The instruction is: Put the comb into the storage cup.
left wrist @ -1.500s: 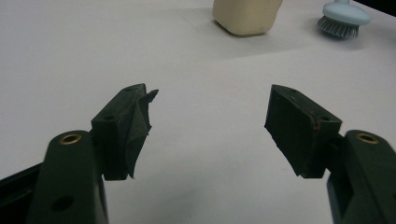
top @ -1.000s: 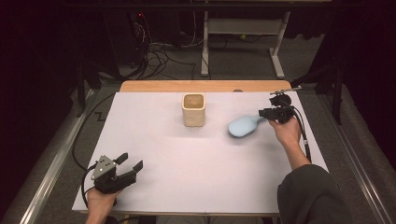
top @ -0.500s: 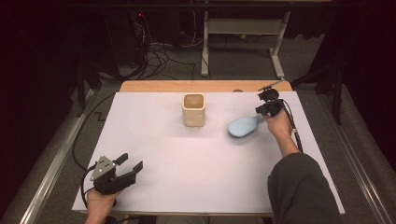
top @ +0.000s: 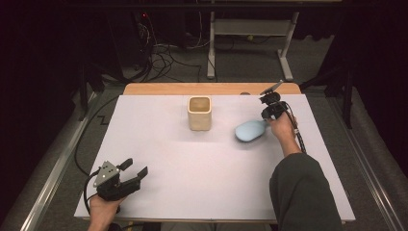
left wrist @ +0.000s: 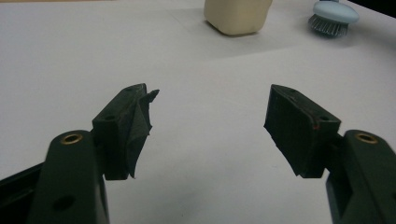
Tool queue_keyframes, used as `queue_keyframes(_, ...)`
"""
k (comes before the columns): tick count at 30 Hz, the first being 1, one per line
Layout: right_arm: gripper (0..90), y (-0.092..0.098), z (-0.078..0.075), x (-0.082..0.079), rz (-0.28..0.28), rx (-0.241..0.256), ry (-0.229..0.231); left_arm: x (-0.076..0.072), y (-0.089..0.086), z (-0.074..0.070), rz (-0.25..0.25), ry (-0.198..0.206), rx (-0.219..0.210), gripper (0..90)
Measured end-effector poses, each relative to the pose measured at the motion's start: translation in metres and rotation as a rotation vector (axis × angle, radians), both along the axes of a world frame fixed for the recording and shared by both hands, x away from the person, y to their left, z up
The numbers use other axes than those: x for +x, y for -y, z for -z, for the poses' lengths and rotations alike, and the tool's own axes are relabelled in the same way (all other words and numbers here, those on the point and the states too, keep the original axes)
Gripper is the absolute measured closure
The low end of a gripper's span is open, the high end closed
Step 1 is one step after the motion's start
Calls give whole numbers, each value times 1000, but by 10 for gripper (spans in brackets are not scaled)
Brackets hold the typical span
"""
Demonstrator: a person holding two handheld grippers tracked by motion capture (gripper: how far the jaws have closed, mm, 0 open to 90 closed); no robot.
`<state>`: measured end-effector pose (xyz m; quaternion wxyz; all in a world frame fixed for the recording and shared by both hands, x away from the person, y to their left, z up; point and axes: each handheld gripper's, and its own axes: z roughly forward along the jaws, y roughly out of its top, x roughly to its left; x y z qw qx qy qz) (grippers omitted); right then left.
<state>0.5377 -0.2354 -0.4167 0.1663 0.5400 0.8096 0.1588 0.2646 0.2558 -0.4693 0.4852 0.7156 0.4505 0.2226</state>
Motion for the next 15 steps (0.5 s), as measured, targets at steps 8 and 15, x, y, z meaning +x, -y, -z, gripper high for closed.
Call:
queue_keyframes(8,900,-1,2,0,2,-14,-31,0,1,0,0,3,1,318)
queue_keyframes(15,900,-1,4,-2,8,-22,-66,0,1,0,2,4,4,319)
